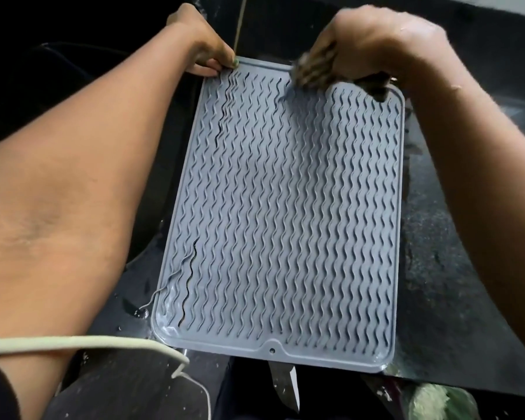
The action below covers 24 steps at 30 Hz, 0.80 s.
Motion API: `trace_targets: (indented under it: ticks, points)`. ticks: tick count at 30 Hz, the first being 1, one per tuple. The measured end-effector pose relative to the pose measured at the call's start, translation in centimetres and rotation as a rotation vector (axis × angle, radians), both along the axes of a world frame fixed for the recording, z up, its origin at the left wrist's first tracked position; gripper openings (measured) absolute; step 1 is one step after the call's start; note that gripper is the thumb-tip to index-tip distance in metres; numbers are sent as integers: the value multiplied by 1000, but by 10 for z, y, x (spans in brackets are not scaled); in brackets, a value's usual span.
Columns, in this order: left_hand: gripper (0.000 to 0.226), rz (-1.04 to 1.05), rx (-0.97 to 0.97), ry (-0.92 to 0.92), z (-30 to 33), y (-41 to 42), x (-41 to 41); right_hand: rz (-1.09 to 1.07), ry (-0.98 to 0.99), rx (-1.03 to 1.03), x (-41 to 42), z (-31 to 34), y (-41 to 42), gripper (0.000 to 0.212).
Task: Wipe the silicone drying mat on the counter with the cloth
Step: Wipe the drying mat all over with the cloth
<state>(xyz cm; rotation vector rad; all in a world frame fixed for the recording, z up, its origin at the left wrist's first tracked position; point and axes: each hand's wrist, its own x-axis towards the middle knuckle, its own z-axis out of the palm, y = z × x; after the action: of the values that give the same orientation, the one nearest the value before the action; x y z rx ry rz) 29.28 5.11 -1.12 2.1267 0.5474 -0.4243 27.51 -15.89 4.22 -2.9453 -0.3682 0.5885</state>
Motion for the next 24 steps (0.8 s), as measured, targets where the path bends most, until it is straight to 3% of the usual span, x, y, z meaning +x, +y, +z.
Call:
trace_targets:
  ticks: [3,4,8,11,17,20,22,24]
  points:
    - [15,-2,-1,6,-3,3,2,-187,-104,418,-1,-13,8,51]
    - [11,-6,-9,19,-2,2,2,-186,-136,454,-3,-24,19,52]
    - [24,8,-74,46,-5,2,0,91,-220,129,-27,-66,70,50]
    - [27,-16,-46,58,-5,-2,4,187,-247,182,-43,-65,70,51]
    - [24,21,-14,74,-4,0,10,463,-12,267,-112,-49,50,50]
    - [20,46,-6,57,-8,2,14,365,85,457,-97,-35,53,53]
    - [9,81,5,13,-8,2,14,248,-139,549,-65,-42,60,54]
    - [20,98,106,-62,-12,5,16,160,-305,411,-39,-55,75,53]
